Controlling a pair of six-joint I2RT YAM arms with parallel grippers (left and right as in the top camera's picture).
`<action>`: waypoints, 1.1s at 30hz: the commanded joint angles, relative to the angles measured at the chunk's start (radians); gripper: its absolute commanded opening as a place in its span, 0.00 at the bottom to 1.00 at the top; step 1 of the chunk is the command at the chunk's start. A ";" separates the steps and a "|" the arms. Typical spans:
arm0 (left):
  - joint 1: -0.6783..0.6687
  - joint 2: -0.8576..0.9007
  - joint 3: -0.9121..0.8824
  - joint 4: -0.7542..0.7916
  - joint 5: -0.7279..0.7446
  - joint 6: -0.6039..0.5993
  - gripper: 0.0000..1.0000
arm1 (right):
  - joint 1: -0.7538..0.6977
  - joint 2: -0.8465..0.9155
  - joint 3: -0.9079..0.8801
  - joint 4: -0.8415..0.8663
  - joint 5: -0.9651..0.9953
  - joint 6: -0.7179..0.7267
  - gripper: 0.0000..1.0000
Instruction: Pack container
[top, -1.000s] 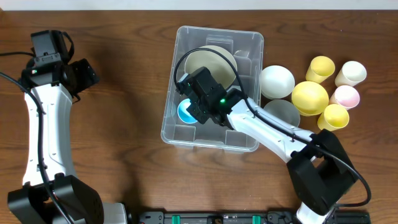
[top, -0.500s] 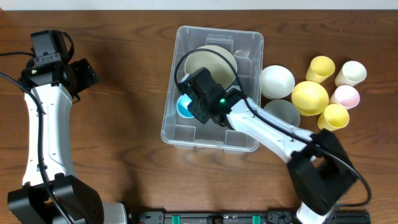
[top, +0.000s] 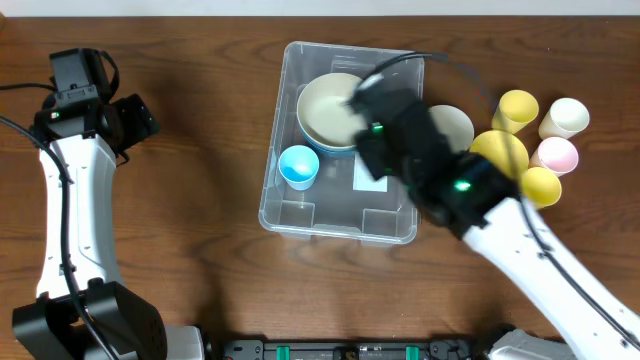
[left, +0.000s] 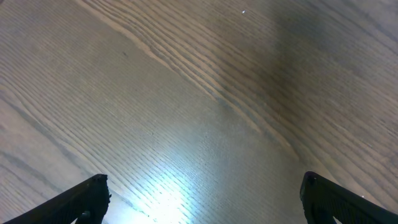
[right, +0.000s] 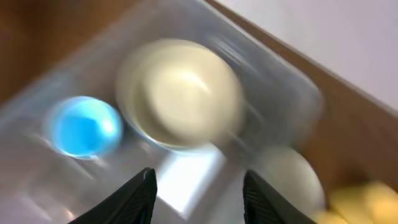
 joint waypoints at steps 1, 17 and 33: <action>0.003 -0.022 0.026 0.001 -0.012 0.009 0.98 | -0.116 -0.082 0.006 -0.109 0.180 0.202 0.46; 0.003 -0.022 0.026 0.001 -0.012 0.009 0.98 | -1.030 -0.104 -0.027 -0.348 -0.087 0.318 0.46; 0.003 -0.022 0.026 0.001 -0.012 0.009 0.98 | -1.140 0.087 -0.216 -0.129 -0.349 0.158 0.46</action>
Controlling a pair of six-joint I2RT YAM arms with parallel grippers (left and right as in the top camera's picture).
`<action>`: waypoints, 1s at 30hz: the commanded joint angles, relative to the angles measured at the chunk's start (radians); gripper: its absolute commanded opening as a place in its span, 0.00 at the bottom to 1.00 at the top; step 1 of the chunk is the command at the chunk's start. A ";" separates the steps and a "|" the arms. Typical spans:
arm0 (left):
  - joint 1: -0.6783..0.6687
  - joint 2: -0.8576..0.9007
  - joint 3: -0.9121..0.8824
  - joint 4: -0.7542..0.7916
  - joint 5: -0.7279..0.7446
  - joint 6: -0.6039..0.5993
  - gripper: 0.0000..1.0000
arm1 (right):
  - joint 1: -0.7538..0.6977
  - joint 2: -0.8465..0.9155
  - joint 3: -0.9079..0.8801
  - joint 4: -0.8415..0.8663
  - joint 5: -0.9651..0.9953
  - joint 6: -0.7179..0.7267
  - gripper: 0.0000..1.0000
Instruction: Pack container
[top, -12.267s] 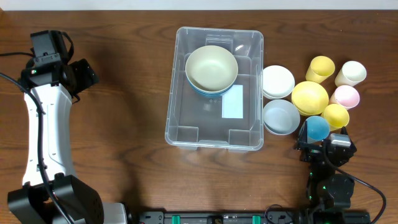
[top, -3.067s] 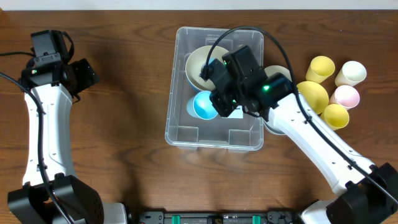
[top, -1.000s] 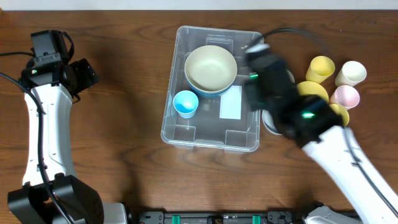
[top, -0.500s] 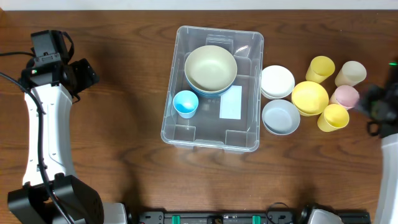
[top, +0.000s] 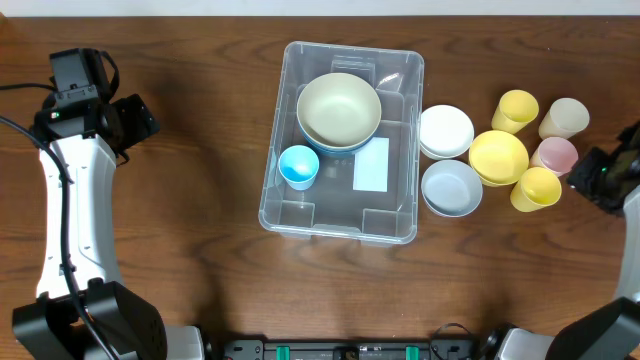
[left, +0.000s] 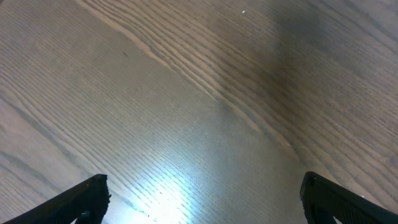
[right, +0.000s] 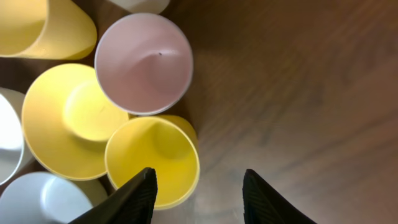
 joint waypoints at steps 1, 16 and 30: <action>0.003 -0.022 0.026 0.001 -0.012 0.009 0.98 | 0.003 0.001 -0.058 0.047 -0.044 -0.036 0.45; 0.003 -0.022 0.026 0.001 -0.012 0.009 0.98 | 0.003 0.002 -0.319 0.338 -0.068 -0.067 0.35; 0.003 -0.022 0.026 0.001 -0.012 0.009 0.98 | 0.057 -0.040 -0.280 0.241 -0.078 -0.062 0.01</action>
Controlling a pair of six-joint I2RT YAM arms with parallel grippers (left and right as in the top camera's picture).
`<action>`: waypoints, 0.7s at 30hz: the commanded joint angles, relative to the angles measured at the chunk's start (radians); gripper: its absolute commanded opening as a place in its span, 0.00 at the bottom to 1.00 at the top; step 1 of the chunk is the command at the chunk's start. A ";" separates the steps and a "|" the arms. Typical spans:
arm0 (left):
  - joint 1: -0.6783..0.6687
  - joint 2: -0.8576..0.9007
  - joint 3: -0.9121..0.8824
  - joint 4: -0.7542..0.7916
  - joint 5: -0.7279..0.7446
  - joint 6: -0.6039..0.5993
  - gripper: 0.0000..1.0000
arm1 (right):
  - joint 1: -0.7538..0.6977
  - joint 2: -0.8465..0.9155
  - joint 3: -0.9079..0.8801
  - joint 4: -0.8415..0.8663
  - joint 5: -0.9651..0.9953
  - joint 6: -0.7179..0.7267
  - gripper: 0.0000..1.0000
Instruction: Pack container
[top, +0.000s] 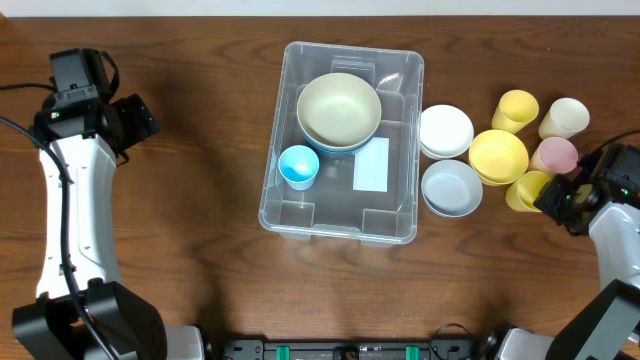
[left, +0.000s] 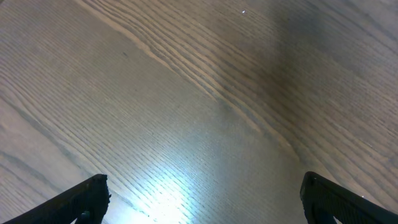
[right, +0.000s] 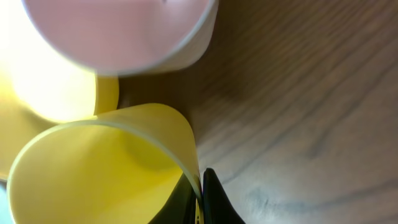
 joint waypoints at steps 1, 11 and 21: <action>0.003 -0.022 0.026 0.001 -0.012 0.009 0.98 | 0.057 -0.051 0.050 -0.068 -0.010 -0.003 0.01; 0.003 -0.022 0.026 0.001 -0.012 0.009 0.98 | 0.370 -0.140 0.485 -0.449 -0.009 -0.007 0.01; 0.003 -0.022 0.026 0.001 -0.012 0.009 0.98 | 0.846 -0.103 0.589 -0.248 0.026 -0.043 0.01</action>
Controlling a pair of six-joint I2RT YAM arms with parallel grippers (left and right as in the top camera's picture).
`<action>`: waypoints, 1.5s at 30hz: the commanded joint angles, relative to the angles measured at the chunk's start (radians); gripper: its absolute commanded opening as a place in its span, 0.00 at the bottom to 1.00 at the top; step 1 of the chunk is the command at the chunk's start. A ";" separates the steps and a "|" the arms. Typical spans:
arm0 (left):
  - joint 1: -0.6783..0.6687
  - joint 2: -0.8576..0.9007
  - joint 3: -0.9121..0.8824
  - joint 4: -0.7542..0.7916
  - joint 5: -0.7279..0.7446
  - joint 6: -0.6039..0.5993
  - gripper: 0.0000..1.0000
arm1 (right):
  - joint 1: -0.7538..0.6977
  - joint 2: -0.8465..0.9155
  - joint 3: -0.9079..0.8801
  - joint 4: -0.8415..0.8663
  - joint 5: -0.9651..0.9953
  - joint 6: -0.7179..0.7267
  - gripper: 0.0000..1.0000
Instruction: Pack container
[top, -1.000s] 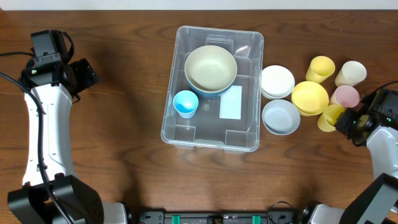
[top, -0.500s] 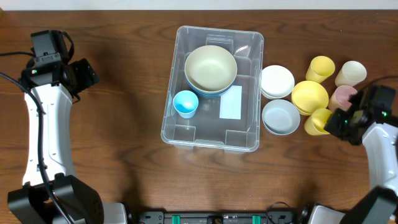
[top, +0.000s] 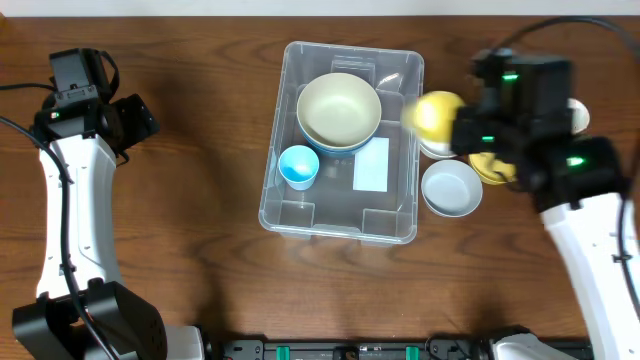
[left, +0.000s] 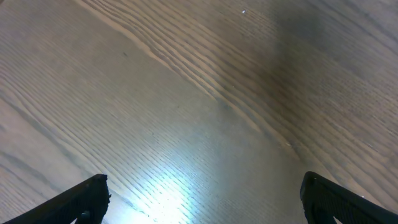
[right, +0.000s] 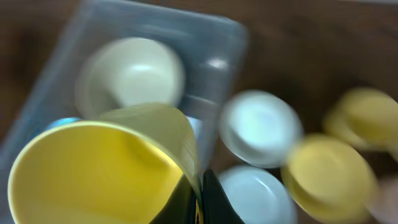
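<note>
The clear plastic container (top: 285, 205) sits mid-table and holds a cream bowl (top: 339, 110) stacked on a blue one, a small blue cup (top: 298, 165) and a white card (top: 371, 165). My right gripper (right: 199, 194) is shut on the rim of a yellow cup (right: 87, 174). The cup (top: 437, 114) hangs blurred above the container's right edge. In the right wrist view the container (right: 230, 37) and the cream bowl (right: 132, 78) lie below the cup. My left gripper (left: 202, 205) stands open over bare wood at the far left.
Right of the container are a white bowl (top: 440, 148), a pale blue bowl (top: 452, 188) and a yellow bowl (top: 487, 166), partly under my right arm. A second yellow cup (right: 364, 115) shows in the right wrist view. A cream cup (top: 578, 117) peeks out beside the arm.
My right gripper, then shut on the yellow cup's rim low beside the pink cup at the far right, now holds the cup raised and further left, at the container's right edge. The left arm is unchanged.
My right gripper was open over the container. Then it hung open above the yellow and pink cups at the far right. It then was shut on the yellow cup's rim there, and now the cup is at the container. The left arm stayed put.
</note>
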 joint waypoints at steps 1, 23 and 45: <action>0.003 -0.022 0.026 0.001 -0.012 0.009 0.98 | 0.150 0.044 0.016 0.066 0.013 -0.043 0.01; 0.003 -0.022 0.026 0.001 -0.012 0.009 0.98 | 0.455 0.470 0.016 0.296 0.051 -0.104 0.22; 0.003 -0.022 0.026 0.000 -0.012 0.009 0.98 | -0.190 0.072 0.147 -0.259 0.410 0.169 0.49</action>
